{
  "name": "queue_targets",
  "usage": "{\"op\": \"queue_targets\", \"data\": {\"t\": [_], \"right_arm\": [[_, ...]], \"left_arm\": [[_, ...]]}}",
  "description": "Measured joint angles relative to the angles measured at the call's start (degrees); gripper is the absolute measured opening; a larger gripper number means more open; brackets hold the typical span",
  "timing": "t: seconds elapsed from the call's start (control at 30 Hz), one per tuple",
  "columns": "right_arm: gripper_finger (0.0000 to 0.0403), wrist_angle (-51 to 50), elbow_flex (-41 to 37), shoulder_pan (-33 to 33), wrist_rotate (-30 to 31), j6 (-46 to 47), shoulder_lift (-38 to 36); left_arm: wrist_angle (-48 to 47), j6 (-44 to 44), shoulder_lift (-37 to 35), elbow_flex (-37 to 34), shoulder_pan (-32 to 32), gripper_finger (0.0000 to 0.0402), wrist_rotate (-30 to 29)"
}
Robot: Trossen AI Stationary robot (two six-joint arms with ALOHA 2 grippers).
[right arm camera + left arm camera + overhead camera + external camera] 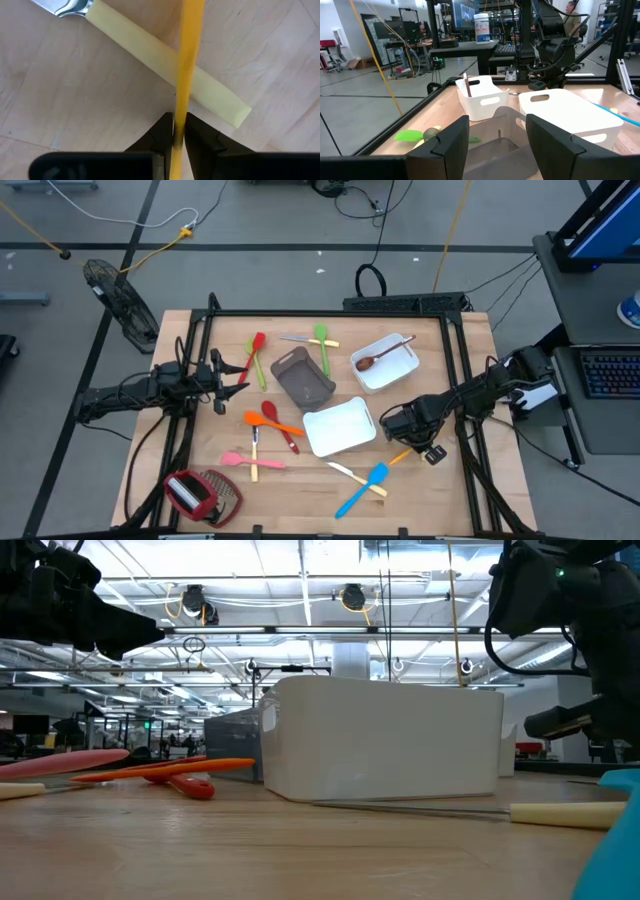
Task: Pick & Place Kitchen Items
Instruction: Put the yellow spatula into the bottom white bin
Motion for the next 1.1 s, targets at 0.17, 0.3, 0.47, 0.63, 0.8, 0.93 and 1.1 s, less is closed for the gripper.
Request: {"op": "queue_targets", "data": {"t": [0.17, 0.3, 0.47, 0.63, 0.8, 0.93, 1.1], "right_arm": [[0.0046, 1.13, 0.0, 0.02, 0.14, 0.2, 0.0], [0.0047, 2.11, 0.0, 0.13, 2.01, -0.07, -0.07], [0.0047, 2.68, 0.0, 0.1, 2.03, -0.62, -0.04], [0.0043, 2.78, 0.0, 0.13, 2.34, -1.71, -0.04], [0.0039, 2.67, 0.0, 0.13, 2.62, -1.9, -0.02], [0.004, 2.6, 0.0, 0.13, 2.67, -1.95, -0.02], [0.0038, 2.98, 0.02, 0.02, 0.9, -1.31, 0.02]], "left_arm": [[-0.01, 0.0, -0.01, 0.0, 0.0, 0.0202, 0.01], [0.0, 0.0, 0.01, 0.0, 0.0, 0.0202, 0.01], [-0.01, 0.0, 0.01, 0.0, 0.0, 0.0202, 0.01], [-0.01, 0.0, 0.0, 0.02, 0.0, 0.0202, 0.01], [-0.01, 0.0, 0.0, 0.0, 0.0, 0.0202, 0.01], [0.01, 0.0, 0.01, 0.02, 0.0, 0.0202, -0.01], [-0.01, -0.02, 0.01, 0.0, 0.0, 0.0202, 0.01]]}}
